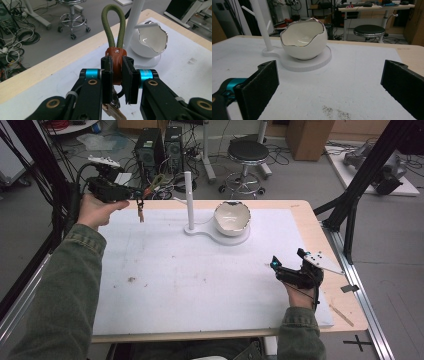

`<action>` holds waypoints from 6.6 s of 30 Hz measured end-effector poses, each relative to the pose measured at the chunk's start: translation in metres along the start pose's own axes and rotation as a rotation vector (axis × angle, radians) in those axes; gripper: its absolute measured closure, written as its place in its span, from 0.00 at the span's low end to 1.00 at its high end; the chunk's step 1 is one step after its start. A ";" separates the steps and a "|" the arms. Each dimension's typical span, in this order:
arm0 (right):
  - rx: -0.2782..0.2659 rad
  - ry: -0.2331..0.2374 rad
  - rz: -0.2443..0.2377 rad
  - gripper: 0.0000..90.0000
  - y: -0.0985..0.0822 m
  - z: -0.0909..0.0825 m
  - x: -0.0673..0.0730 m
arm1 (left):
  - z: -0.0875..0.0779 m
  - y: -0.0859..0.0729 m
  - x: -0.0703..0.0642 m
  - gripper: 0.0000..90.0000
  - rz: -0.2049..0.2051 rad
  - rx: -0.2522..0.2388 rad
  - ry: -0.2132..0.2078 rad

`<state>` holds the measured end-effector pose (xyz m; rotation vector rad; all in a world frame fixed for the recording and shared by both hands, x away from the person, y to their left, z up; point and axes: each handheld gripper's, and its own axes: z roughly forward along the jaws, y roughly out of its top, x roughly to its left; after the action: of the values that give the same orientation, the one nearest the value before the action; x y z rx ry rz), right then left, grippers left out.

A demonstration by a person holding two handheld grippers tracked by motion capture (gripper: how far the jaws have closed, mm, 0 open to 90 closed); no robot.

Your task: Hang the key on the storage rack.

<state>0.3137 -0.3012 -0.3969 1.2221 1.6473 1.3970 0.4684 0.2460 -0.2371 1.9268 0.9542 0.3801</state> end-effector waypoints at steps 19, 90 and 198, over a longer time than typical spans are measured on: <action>0.000 0.000 0.007 0.01 0.000 -0.001 -0.001 | 0.033 -0.010 -0.002 0.88 -0.039 0.023 -0.041; 0.008 0.007 0.004 0.01 -0.002 0.000 -0.005 | 0.111 -0.043 -0.019 0.63 -0.017 0.164 0.088; 0.015 0.010 -0.006 0.01 -0.002 -0.002 -0.001 | -0.059 -0.209 -0.033 0.02 -0.043 -0.256 0.367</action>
<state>0.3120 -0.3024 -0.3988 1.2200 1.6699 1.3913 0.3141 0.3148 -0.3783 1.6302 1.1199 0.8108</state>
